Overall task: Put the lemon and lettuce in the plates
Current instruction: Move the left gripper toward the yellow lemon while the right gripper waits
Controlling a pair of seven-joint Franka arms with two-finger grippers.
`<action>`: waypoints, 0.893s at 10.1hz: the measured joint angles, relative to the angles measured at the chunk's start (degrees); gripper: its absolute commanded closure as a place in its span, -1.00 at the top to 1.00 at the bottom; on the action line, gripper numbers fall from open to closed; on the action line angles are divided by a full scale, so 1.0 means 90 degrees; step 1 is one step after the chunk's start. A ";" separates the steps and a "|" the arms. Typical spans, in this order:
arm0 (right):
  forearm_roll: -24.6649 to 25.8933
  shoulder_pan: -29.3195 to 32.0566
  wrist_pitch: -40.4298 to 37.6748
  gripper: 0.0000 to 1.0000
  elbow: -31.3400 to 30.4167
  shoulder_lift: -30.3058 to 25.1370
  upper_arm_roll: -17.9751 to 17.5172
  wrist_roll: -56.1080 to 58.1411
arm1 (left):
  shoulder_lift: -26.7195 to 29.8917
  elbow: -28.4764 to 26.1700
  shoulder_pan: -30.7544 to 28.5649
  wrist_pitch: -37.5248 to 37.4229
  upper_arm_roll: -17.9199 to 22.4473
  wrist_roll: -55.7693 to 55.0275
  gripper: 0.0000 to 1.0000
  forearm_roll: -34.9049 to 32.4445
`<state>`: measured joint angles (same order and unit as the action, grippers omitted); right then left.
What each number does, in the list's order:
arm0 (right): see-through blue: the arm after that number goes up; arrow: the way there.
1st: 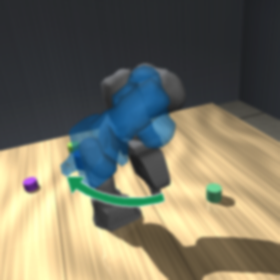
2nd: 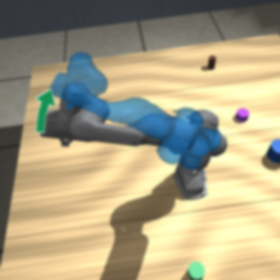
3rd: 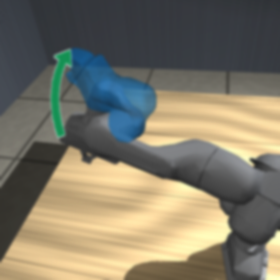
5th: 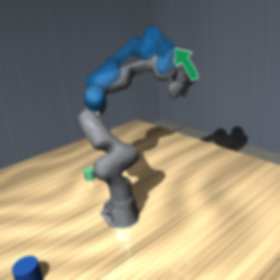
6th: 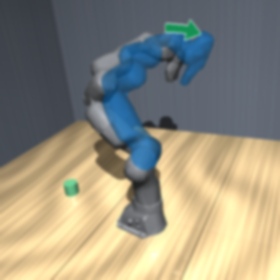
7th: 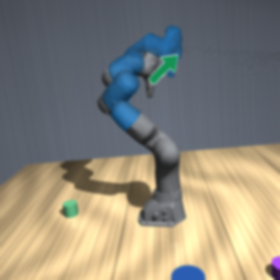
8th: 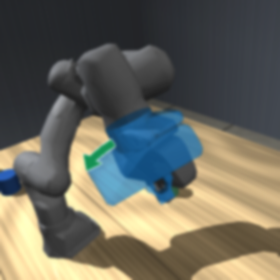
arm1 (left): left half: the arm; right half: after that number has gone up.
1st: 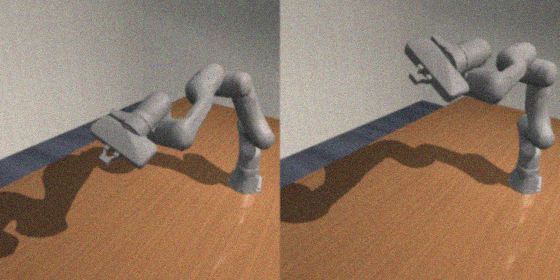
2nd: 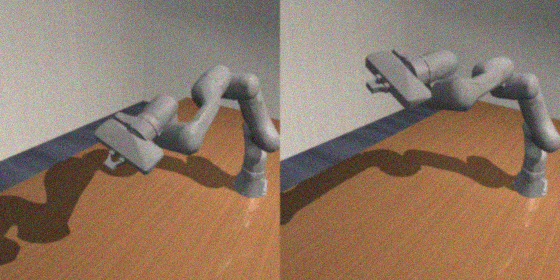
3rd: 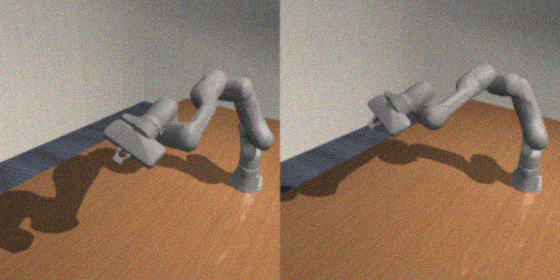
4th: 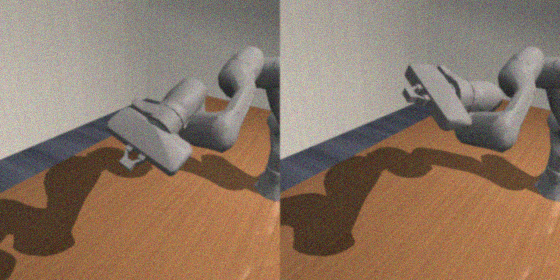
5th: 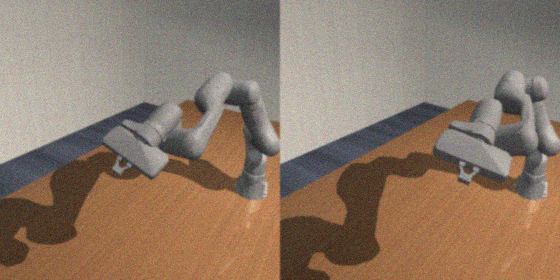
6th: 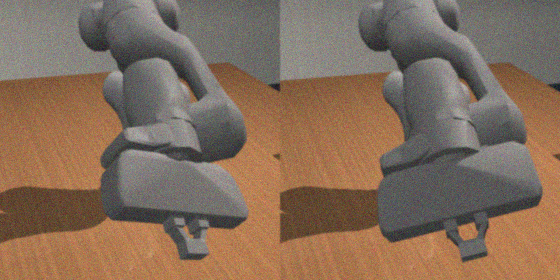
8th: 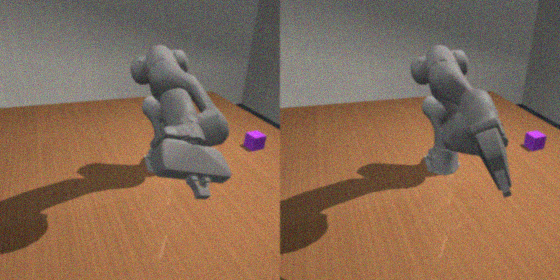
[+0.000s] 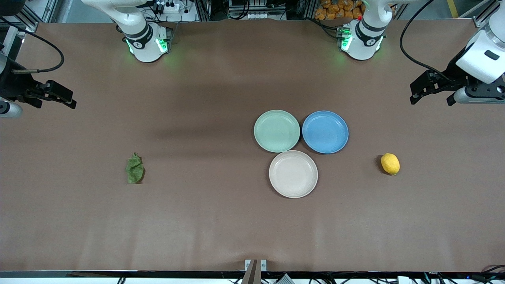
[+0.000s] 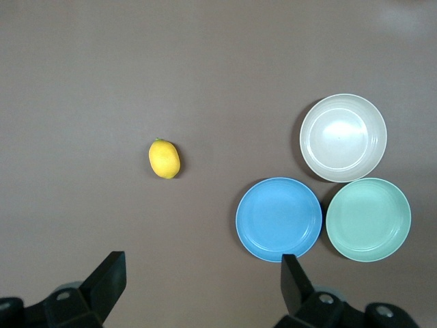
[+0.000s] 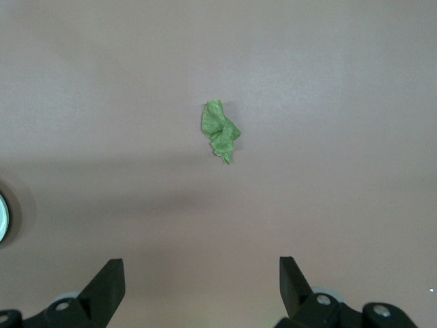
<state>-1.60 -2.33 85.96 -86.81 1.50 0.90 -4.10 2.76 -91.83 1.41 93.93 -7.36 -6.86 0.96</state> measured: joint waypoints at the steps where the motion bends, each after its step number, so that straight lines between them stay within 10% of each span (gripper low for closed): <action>1: 0.0000 0.0000 -0.0001 1.00 0.0000 -0.0002 0.0000 0.0000 | 0.0000 0.0007 0.0001 -0.0017 -0.0002 0.0000 1.00 0.0000; 9: 0.0000 0.0026 0.0014 1.00 0.0002 -0.0224 0.0065 0.0001 | -0.0229 0.0000 -0.0023 -0.0181 -0.0004 0.0005 1.00 -0.0008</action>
<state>-1.60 -2.09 86.09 -86.79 -0.51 1.49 -4.09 0.70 -91.83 1.20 92.30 -7.39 -6.81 0.89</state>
